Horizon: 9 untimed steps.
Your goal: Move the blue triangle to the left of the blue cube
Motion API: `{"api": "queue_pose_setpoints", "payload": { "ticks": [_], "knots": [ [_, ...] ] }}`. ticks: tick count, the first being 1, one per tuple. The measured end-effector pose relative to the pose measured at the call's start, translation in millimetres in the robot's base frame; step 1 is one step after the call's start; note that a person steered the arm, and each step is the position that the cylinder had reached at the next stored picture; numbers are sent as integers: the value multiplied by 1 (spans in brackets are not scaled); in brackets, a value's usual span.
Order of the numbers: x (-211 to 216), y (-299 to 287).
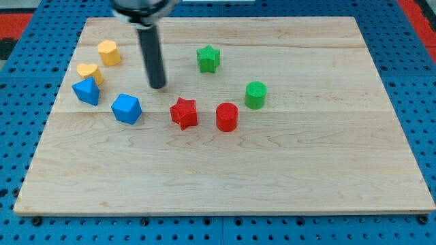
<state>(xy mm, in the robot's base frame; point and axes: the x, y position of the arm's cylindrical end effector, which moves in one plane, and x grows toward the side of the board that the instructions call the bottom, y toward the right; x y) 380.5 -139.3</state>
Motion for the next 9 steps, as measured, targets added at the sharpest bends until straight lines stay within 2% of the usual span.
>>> {"api": "queue_pose_setpoints", "payload": {
  "ticks": [2,3,4,5,6,9],
  "knots": [
    [-27,-68],
    [8,-83],
    [31,-83],
    [25,-83],
    [-11,-55],
    [-32,-49]
  ]
}}
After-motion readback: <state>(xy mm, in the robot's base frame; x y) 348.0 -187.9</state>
